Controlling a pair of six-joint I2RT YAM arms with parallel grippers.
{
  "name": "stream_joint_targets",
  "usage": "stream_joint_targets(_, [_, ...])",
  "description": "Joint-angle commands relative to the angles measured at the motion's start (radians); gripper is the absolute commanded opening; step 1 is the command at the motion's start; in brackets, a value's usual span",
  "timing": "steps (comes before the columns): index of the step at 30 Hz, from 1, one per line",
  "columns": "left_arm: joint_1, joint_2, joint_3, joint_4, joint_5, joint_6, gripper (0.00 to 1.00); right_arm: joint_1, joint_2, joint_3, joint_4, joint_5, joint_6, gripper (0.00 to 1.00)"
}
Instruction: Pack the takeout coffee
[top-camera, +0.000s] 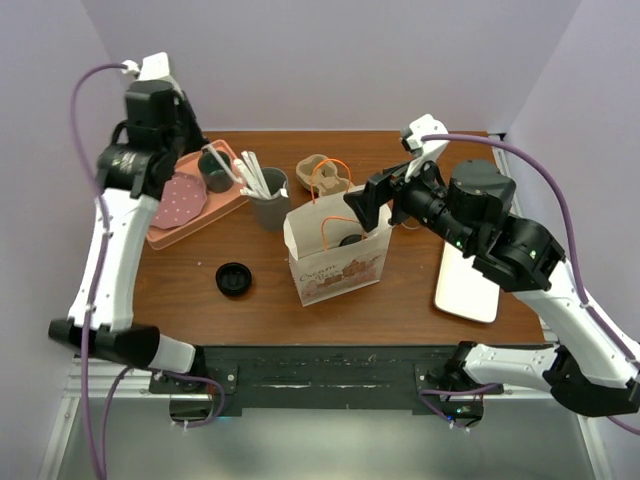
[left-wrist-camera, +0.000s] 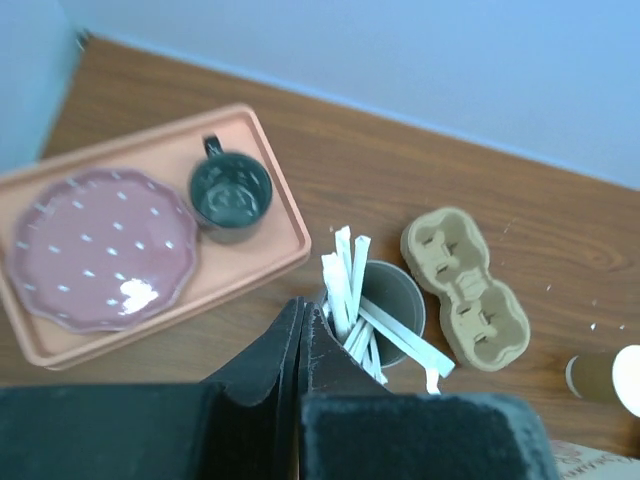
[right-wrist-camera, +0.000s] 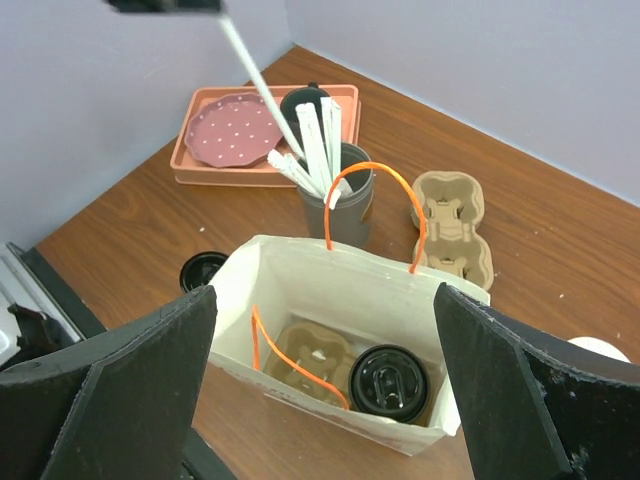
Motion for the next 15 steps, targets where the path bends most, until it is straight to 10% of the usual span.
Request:
stream_joint_targets(1, [0.008,-0.140,0.129,-0.049,0.030,0.132,0.00,0.000,-0.075,-0.022,0.036,0.054,0.104,0.93])
stream_joint_targets(8, [0.008,-0.171,0.322,-0.097,0.581,0.119,0.00,-0.002,-0.073,0.009,-0.060,0.126,0.147,0.93])
stream_joint_targets(15, [0.006,-0.310,0.091,0.111,0.977,-0.073,0.00,0.000,-0.101,0.035,-0.160,0.171,0.244,0.93])
